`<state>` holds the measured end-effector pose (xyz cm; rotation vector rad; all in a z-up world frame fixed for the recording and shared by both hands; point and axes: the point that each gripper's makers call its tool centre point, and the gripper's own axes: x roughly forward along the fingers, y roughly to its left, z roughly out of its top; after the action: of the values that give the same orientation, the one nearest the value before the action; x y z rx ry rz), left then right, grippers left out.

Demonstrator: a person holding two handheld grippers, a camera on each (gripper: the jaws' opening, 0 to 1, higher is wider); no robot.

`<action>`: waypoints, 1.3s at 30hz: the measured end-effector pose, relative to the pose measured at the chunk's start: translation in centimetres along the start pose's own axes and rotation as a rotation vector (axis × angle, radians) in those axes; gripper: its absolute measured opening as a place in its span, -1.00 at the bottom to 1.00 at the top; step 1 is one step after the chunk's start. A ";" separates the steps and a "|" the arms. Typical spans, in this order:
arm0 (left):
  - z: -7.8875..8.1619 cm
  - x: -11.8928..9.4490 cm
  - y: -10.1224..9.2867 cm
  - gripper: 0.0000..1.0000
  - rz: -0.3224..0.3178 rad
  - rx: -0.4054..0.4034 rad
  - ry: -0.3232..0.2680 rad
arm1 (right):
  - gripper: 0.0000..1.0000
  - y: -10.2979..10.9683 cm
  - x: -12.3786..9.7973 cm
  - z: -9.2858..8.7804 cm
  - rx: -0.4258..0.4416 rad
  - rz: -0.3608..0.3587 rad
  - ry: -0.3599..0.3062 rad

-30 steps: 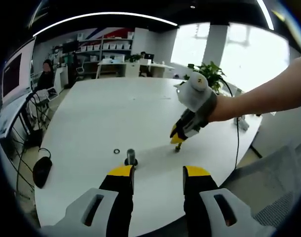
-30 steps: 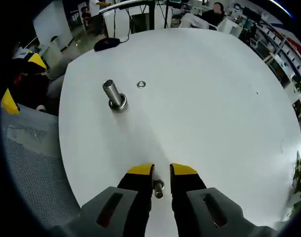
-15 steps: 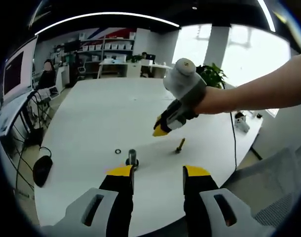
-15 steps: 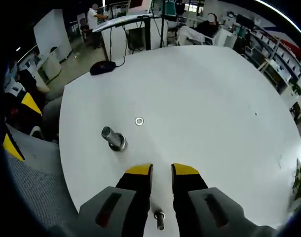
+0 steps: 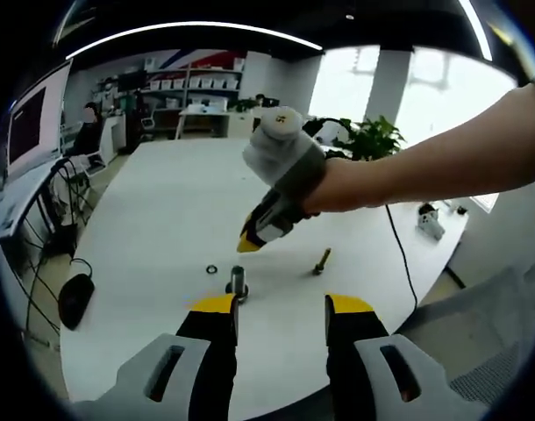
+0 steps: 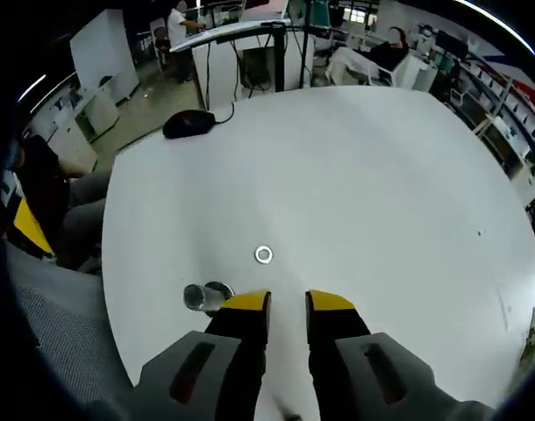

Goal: Place the washer onto the threaded stud by aligning its center hole with the stud, sliding it down to the base, and recovering from edge contact or off-axis alignment until the washer reaches the visible bottom stop.

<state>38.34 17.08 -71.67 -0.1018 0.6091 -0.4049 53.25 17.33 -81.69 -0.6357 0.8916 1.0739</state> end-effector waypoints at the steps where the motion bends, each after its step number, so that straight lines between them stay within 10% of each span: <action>1: 0.1 0.0 0.1 -0.25 0.001 -0.003 -0.003 | -0.63 0.2 0.3 0.3 -0.004 0.005 0.000; 16: -0.1 -0.1 0.6 -0.25 0.018 -0.026 -0.004 | -0.60 1.9 5.4 0.0 -0.058 0.095 0.145; 39: -0.3 -0.2 1.1 -0.25 0.039 -0.022 0.011 | -0.69 1.8 6.1 0.4 -0.188 0.106 0.184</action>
<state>38.39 18.14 -72.07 -0.1085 0.6259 -0.3615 52.89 21.14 -86.80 -0.8625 0.9992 1.2178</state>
